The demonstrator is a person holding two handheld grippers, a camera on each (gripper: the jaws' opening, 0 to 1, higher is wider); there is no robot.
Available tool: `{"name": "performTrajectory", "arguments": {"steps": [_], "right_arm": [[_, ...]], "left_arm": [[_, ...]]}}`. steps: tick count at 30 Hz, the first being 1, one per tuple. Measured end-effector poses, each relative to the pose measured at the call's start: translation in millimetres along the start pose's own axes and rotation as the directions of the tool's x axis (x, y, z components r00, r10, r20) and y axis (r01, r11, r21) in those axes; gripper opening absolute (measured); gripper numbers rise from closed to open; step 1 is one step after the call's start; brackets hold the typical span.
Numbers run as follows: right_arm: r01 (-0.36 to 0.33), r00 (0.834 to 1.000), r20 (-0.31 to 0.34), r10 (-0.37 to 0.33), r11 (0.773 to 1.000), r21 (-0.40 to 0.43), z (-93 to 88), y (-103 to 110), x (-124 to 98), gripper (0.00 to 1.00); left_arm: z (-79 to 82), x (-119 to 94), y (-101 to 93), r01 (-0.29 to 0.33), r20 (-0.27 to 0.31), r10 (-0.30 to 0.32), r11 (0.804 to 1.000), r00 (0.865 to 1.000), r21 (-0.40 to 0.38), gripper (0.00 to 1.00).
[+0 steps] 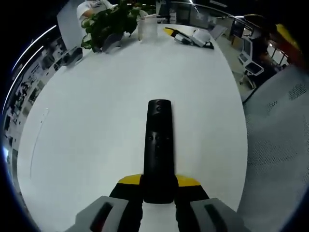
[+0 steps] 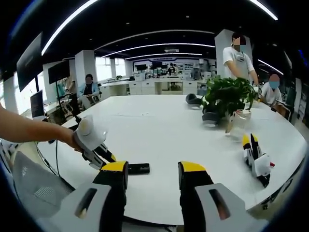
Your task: Press the specified remote control buttons in sequence, fully releasing each button before pressing the next.
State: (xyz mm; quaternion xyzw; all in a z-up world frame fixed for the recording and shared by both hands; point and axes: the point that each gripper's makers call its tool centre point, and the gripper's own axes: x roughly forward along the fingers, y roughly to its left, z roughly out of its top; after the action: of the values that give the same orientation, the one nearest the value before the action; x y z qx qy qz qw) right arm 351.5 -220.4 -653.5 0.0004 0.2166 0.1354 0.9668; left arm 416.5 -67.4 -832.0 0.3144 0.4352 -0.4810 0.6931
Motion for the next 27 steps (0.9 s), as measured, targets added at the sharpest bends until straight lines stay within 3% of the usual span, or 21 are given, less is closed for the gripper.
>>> {"name": "performTrajectory", "arguments": {"steps": [27], "right_arm": [[-0.006, 0.999, -0.032, 0.006, 1.0, -0.012, -5.3, 2, 1, 0.42]], "left_arm": [[-8.1, -4, -30.5, 0.012, -0.016, -0.012, 1.0, 1.0, 0.015, 0.24]]}}
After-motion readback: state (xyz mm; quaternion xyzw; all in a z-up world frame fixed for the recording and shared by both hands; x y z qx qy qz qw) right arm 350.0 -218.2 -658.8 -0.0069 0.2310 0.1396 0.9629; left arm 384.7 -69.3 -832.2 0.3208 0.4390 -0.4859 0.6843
